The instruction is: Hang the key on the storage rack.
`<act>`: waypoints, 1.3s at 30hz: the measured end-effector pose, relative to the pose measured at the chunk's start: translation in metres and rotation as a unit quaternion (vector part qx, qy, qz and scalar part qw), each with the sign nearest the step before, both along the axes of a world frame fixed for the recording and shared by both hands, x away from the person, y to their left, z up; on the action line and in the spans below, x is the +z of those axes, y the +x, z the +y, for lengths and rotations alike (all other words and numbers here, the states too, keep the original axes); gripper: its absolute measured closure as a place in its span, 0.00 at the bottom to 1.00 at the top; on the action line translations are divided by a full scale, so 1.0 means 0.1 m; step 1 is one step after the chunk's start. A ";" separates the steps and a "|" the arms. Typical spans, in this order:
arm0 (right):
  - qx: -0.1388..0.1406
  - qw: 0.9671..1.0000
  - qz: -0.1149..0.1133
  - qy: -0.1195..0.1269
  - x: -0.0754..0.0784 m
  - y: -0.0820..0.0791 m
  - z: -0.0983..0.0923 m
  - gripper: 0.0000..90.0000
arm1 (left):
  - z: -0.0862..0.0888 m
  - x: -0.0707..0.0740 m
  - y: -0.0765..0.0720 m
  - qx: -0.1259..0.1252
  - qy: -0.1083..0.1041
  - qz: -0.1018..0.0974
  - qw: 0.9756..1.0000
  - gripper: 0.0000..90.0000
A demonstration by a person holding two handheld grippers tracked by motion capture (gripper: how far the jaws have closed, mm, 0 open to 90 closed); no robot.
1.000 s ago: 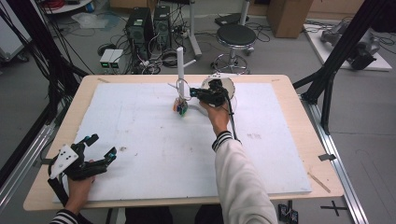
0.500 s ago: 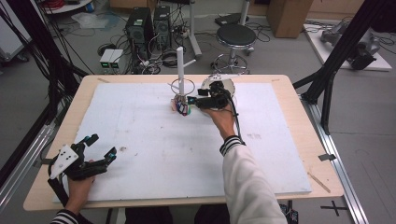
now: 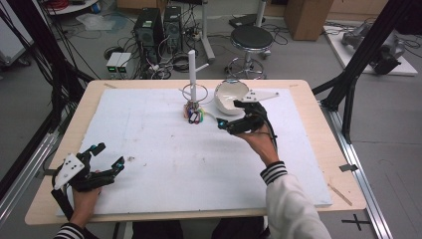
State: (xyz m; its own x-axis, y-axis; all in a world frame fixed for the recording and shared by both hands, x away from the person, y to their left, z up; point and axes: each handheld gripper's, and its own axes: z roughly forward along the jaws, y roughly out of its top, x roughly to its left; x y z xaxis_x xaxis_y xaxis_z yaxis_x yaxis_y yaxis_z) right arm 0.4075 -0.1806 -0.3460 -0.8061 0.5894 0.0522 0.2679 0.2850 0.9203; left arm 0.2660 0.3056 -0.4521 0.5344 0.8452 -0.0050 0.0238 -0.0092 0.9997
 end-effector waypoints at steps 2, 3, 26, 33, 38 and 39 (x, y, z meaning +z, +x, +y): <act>0.002 1.000 -0.008 0.002 -0.03 -0.08 -0.11 0.01 | 0.00 0.00 0.01 0.001 0.001 0.002 1.000 0.15; 0.001 1.000 -0.011 0.003 -0.05 -0.12 -0.17 0.01 | 0.00 0.00 0.01 0.001 0.000 0.002 1.000 0.15; -0.040 0.989 -0.077 0.119 -0.91 -0.78 -1.05 0.01 | -0.01 0.00 -0.01 0.001 0.002 -0.004 1.000 0.15; -0.057 0.987 -0.083 0.123 -1.04 -0.84 -1.06 0.01 | -0.01 0.00 -0.01 0.002 0.002 -0.004 1.000 0.15; -0.064 0.986 -0.094 0.121 -1.04 -0.85 -1.06 0.01 | -0.01 0.00 -0.01 0.001 0.004 -0.005 1.000 0.15; -0.064 0.986 -0.095 0.119 -1.04 -0.86 -1.05 0.01 | -0.01 0.00 -0.01 0.000 0.005 -0.004 1.000 0.15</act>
State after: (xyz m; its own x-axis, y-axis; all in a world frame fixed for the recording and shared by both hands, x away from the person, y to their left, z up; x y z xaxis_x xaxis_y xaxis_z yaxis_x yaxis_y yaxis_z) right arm 0.3219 -0.2857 -0.4502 -0.7349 0.6758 0.0567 0.1045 0.0303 0.9941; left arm 0.2651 0.3046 -0.4522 0.5345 0.8452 0.0082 0.0154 -0.0195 0.9997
